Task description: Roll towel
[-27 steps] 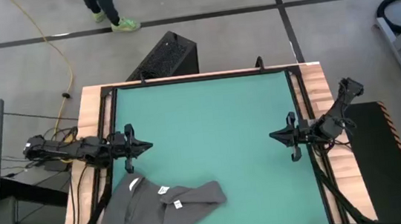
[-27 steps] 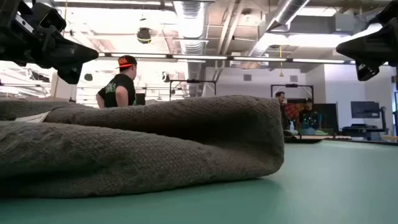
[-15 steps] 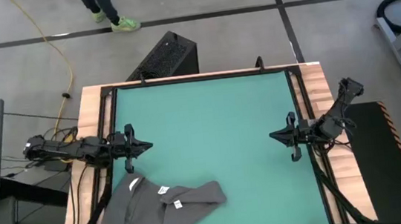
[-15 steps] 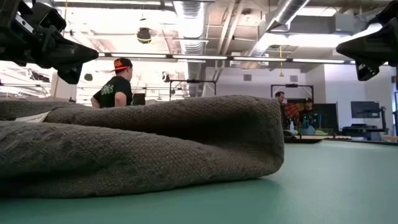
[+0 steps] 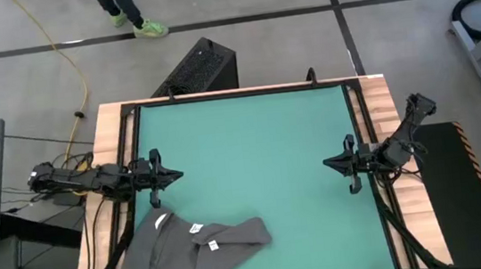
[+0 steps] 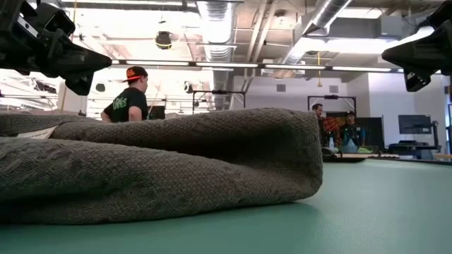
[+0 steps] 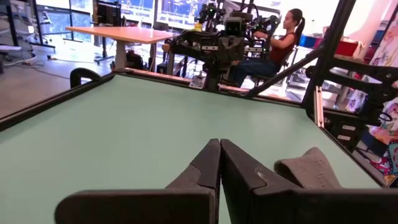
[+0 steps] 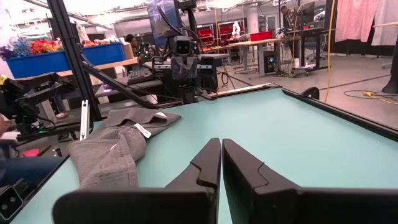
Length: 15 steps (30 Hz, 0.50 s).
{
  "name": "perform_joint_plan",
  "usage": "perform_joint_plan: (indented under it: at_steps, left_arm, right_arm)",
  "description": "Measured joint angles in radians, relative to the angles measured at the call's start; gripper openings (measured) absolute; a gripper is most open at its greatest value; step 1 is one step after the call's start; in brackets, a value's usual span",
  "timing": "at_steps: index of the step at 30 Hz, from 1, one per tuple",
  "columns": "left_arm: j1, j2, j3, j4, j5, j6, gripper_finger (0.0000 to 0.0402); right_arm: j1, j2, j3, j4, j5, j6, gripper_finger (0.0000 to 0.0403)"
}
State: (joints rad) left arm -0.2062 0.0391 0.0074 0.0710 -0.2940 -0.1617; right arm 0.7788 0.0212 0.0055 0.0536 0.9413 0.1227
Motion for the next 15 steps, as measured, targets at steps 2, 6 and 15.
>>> perform_joint_plan:
  at_steps: [2, 6, 15]
  left_arm:
    - [0.0, 0.0, 0.0, 0.0, 0.0, 0.0, 0.0]
    - [0.0, 0.0, 0.0, 0.0, 0.0, 0.0, 0.0]
    - [0.0, 0.0, 0.0, 0.0, 0.0, 0.0, 0.0]
  right_arm:
    - [0.0, 0.0, 0.0, 0.0, 0.0, 0.0, 0.0043]
    - [0.0, 0.0, 0.0, 0.0, 0.0, 0.0, 0.0043]
    - [-0.001, 0.0, 0.0, 0.002, 0.001, -0.011, 0.0043]
